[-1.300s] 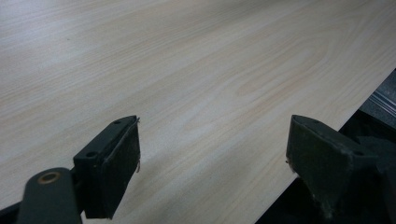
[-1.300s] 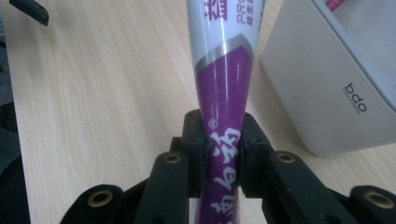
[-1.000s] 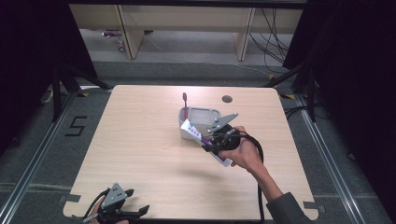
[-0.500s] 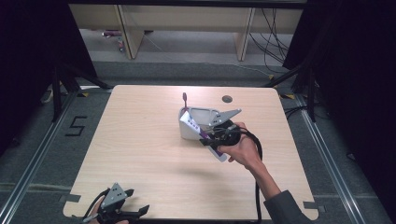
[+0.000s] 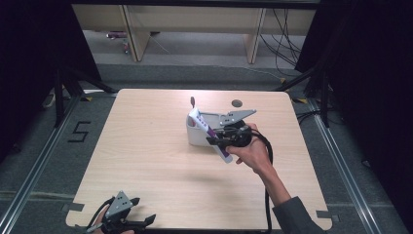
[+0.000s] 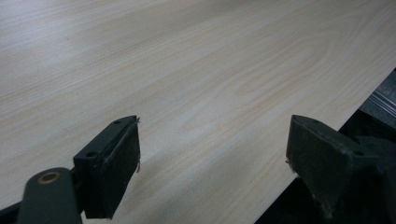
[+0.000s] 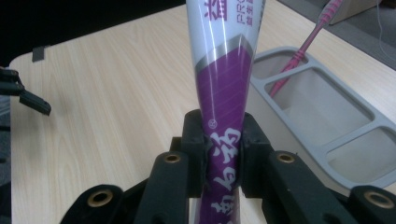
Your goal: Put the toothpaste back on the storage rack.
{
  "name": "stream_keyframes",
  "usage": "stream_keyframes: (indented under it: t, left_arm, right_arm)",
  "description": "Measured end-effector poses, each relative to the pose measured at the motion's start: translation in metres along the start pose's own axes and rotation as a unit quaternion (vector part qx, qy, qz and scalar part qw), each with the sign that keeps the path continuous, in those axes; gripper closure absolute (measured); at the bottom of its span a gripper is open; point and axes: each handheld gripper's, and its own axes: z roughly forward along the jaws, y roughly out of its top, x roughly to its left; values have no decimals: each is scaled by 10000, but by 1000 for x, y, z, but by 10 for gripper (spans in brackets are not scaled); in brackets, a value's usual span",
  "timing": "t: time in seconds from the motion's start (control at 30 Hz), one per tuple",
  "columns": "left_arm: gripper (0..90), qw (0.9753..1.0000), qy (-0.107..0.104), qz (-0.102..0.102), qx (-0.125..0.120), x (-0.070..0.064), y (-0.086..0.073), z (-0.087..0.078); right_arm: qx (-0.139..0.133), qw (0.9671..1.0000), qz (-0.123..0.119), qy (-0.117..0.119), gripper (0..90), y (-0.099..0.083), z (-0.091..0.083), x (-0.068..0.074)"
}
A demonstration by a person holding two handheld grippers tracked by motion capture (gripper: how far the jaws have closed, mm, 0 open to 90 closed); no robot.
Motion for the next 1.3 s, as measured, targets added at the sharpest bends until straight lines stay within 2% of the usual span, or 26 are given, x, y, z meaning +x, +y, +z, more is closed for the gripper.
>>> stream_keyframes:
  t: [0.03, 0.07, 0.1, 0.13, 0.17, 0.23, 0.27, 0.3, 0.33, 0.37, 0.47, 0.5, 0.53, 0.57, 0.6, 0.63, 0.67, 0.7, 0.73, 0.8, 0.87, 1.0, 1.03, 1.13, 1.2, 1.3]
  left_arm:
    - [170, 10000, 0, -3, 1, 0, 0, 0]
    - [170, 9999, 15, -106, -84, -1, 0, 1]
    - [170, 9999, 2, -116, -91, -1, 0, 1]
    - [170, 9999, 0, -109, -87, -1, 0, 1]
    - [170, 9998, 4, -144, -119, -2, 0, 2]
    - [170, 9999, 13, -117, -93, -1, 0, 2]
    - [170, 10000, -4, -6, 3, 0, 0, 0]
    - [170, 10000, -4, -4, 3, 0, 0, 0]
    - [170, 9999, -1, -126, -100, -1, 0, 2]
    - [170, 9999, 12, -118, -91, -1, 0, 1]
    - [170, 9999, -5, -110, -89, -1, 0, 1]
    - [170, 9999, -4, -108, -85, -1, 0, 1]
    - [170, 9999, -5, -115, -87, -1, 0, 1]
    - [170, 9999, -7, -112, -91, -1, 0, 1]
    - [170, 10000, -11, -9, -4, 0, 0, 0]
    - [170, 10000, -12, -12, -8, 0, 0, 0]
    - [170, 10000, -13, -6, -5, 0, 0, 0]
    - [170, 10000, -13, -7, -11, 0, 0, 0]
    - [170, 9999, -12, -117, -106, -1, 0, 1]
    - [170, 9999, -11, -115, -96, -1, 0, 1]
    - [170, 10000, -15, -28, -17, 0, 0, 0]
    - [170, 10000, -21, -8, -8, 0, 0, 0]
    - [170, 10000, -24, -21, -9, 0, 0, 0]
    - [170, 10000, -29, -19, -8, 0, 0, 0]
    - [170, 10000, -31, -10, 3, 0, 0, 0]
    - [170, 10000, -37, -5, 4, 0, 0, 0]
  right_arm:
    - [-33, 10000, 43, -5, 764, 0, -1, 0]
    - [-111, 9999, 38, -50, 764, 1, -1, -1]
    - [-100, 9999, -11, -67, 764, 2, -1, -3]
    - [-104, 9999, 68, -66, 764, 2, -2, -2]
    - [-200, 9997, 37, -94, 764, 3, -2, -3]
    - [-220, 9996, 172, -67, 764, 5, -3, -4]
    - [-307, 9994, 75, -117, 764, 6, -3, -5]
    - [-361, 9992, 72, -123, 764, 8, -3, -6]
    - [-338, 9993, 142, -95, 764, 9, -4, -6]
    - [-409, 9990, 82, -149, 764, 10, -4, -8]
    - [-492, 9983, 241, -180, 764, 12, -3, -8]
    - [-510, 9984, 135, -183, 765, 13, -3, -11]
    - [-519, 9982, 250, -167, 764, 14, -3, -10]
    - [-587, 9979, 169, -196, 764, 15, -2, -11]
    - [-595, 9978, 200, -222, 764, 16, -2, -12]
    - [-643, 9974, 249, -206, 765, 17, -1, -13]
    - [-619, 9975, 236, -236, 764, 18, -1, -14]
    - [-731, 9966, 179, -338, 764, 19, 0, -15]
    - [-695, 9968, 266, -275, 764, 20, 0, -15]
    - [-770, 9960, 339, -314, 764, 21, 2, -17]
    - [-769, 9962, 251, -311, 764, 23, 3, -20]
    - [-823, 9951, 429, -351, 764, 26, 6, -24]
    - [-826, 9952, 333, -406, 764, 27, 7, -26]
    - [-971, 9936, 437, -374, 764, 31, 9, -29]
    - [-999, 9930, 387, -491, 764, 35, 10, -32]
    - [-1045, 9925, 446, -446, 764, 38, 13, -34]
